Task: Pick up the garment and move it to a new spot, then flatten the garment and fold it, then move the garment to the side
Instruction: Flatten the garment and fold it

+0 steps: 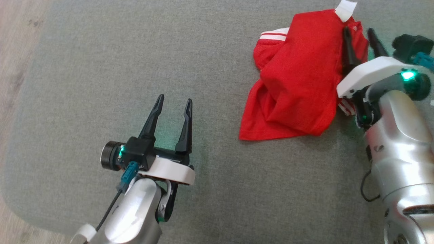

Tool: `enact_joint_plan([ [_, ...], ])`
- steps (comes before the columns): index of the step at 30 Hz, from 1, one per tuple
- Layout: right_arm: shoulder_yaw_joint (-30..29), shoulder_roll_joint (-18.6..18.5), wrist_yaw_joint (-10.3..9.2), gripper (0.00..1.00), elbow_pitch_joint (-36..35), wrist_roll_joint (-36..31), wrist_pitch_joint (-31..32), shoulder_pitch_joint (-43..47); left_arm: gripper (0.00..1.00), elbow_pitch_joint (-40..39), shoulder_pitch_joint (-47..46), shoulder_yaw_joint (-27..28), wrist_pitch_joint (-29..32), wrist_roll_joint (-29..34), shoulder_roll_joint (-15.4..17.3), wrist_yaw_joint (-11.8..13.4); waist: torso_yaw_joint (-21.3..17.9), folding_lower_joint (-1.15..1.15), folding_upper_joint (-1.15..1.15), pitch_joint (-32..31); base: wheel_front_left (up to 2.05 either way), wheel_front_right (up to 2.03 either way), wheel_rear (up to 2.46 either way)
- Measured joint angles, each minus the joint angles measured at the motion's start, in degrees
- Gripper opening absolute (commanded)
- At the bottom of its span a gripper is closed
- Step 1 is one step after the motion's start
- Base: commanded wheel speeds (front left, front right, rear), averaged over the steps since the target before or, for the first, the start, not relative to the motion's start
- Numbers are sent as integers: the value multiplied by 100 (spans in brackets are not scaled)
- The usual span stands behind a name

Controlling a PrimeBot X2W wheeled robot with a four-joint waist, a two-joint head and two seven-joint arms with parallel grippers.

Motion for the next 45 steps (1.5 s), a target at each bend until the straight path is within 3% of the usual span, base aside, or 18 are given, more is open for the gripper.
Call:
enact_joint_plan([
  [9, 934, -198, 0, 0, 41, 608, -486, -50, 100, 127, 4, 112, 0, 92, -29, -53, -186, -1, 0, -248, 0, 0, 0],
  [20, 1477, -813, 0, 0, -905, 713, -630, -87, 100, 85, 149, 261, 0, 77, -35, -100, -505, -2, 0, -703, 0, 0, 0],
  [24, 1822, -1122, 0, 0, -1472, 712, -277, -393, 100, -54, 235, 344, -1, -60, -37, -98, -529, -2, 0, -888, 0, 0, 0],
  [29, 2561, -1144, 0, 0, -1961, 681, 336, -1352, 100, -138, 374, 368, 0, -260, -36, -78, -332, -1, 0, -1046, 0, 0, 0],
  [33, 2954, -899, 0, 0, -1719, 693, 346, -1857, 100, -149, 519, 278, -1, -337, -33, -66, -156, -1, 0, -1198, 0, 0, 0],
  [38, 2954, -680, 0, 0, -1294, 747, 7, -2486, 100, -100, 713, 271, 0, -316, -32, -47, 0, -2, 0, -1436, 0, 0, 0],
  [45, 2727, -924, 0, 0, -902, 664, -154, -2786, 100, -178, 742, 482, -1, -164, -26, -34, -168, -2, 0, -1381, 0, 0, 0],
])
